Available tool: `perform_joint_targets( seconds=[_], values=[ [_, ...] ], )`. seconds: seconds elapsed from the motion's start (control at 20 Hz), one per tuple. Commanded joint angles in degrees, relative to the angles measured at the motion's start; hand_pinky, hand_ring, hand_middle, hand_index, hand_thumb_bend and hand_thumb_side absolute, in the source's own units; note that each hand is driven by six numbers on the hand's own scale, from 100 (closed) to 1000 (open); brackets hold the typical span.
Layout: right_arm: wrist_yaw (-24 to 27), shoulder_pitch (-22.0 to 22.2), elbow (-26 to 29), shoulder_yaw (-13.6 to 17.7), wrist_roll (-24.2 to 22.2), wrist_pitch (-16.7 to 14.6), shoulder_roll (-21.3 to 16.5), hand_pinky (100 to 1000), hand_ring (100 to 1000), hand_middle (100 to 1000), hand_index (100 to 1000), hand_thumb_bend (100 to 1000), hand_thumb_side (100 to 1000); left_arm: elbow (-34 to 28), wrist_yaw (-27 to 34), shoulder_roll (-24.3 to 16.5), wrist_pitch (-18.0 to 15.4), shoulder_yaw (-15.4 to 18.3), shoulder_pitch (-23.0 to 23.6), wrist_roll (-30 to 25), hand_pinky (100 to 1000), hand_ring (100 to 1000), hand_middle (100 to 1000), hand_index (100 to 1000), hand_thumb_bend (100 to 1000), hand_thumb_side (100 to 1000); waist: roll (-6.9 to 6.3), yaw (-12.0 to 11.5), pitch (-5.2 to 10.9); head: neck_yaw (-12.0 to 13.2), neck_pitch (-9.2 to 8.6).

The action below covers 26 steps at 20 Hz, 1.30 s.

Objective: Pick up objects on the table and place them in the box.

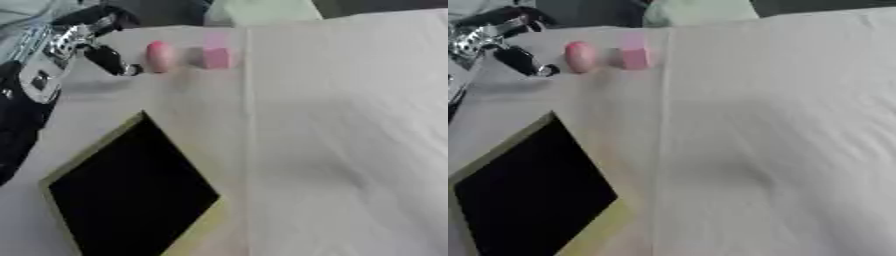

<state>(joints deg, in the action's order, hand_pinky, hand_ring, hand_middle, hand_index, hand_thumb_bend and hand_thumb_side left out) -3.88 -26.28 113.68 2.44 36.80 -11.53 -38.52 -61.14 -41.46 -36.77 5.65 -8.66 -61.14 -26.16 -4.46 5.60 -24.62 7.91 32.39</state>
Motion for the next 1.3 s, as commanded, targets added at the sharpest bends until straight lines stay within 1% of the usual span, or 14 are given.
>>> perform_joint_targets(
  seconds=[0.05, 0.5, 0.7, 0.9, 1.2, 1.3],
  values=[
    [-0.2, -0.9, 0.9, 0.3, -0.1, 0.0, -1.1, 782, 743, 656, 787, 338, 943, 0.0, 0.0, -0.7, 0.2, 0.9, -1.6, 0.4, 882, 874, 903, 915, 497, 123, 0.17, 0.2, 1.02, 0.4, -1.36],
    [-0.1, -1.4, 0.9, 0.1, -0.3, 0.0, -1.0, 782, 743, 655, 787, 342, 941, 0.7, 0.5, -0.1, 0.3, 1.2, -3.0, 2.2, 884, 868, 893, 914, 509, 140, -0.14, 1.1, 0.16, 0.7, -1.70],
    [-0.1, -1.6, 0.9, 0.1, -0.3, 0.0, -0.9, 782, 743, 655, 787, 380, 951, 1.2, 0.5, -0.1, 0.5, 1.4, -3.0, 3.4, 882, 866, 893, 914, 500, 143, -0.34, 1.7, -0.07, 1.5, -1.78],
    [-0.1, -1.6, 0.9, 0.2, -0.2, 0.1, -0.9, 783, 744, 655, 787, 409, 957, 2.3, 0.3, -0.3, 1.1, 1.9, -3.1, 3.9, 872, 863, 886, 910, 487, 137, -0.67, 2.5, -0.36, 2.3, -1.82],
    [0.0, -2.0, 0.9, 0.2, -0.1, 0.1, -0.9, 783, 744, 654, 787, 415, 954, 3.3, -0.3, -0.4, 1.0, 2.3, -3.2, 3.7, 845, 850, 869, 899, 465, 132, -1.32, 3.3, -0.94, 3.2, -2.18],
    [-0.1, -2.0, 0.9, 0.3, 0.0, 0.1, -0.9, 783, 744, 654, 787, 418, 953, 3.8, -1.0, -0.4, 1.0, 2.4, -3.2, 3.7, 826, 834, 852, 889, 437, 126, -1.50, 3.6, -1.21, 3.4, -2.21]
  ],
)
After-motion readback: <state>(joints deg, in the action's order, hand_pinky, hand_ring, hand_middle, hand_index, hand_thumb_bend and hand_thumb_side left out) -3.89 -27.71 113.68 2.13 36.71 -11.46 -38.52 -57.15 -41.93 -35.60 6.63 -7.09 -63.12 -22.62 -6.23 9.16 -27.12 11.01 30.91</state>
